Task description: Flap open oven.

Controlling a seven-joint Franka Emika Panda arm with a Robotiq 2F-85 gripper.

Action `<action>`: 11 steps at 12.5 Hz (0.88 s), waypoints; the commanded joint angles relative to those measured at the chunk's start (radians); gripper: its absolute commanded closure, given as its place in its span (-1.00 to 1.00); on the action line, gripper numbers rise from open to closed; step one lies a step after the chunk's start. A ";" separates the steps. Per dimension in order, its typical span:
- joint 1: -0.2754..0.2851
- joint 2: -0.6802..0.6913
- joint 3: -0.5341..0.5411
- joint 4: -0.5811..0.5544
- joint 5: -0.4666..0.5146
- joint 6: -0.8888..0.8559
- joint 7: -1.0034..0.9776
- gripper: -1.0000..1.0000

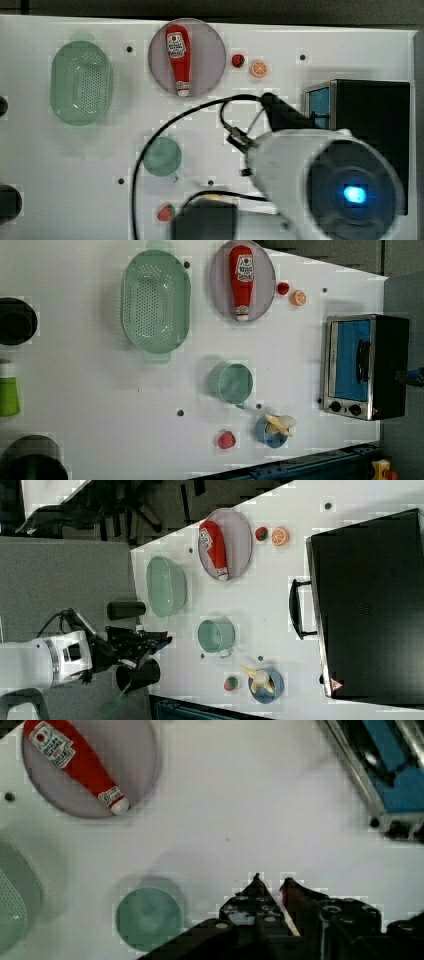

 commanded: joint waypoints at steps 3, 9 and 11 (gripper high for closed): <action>-0.027 0.068 -0.123 0.000 -0.054 0.101 -0.561 0.65; -0.031 0.192 -0.251 -0.012 -0.083 0.221 -0.673 0.65; -0.031 0.236 -0.279 -0.045 -0.083 0.300 -0.810 0.65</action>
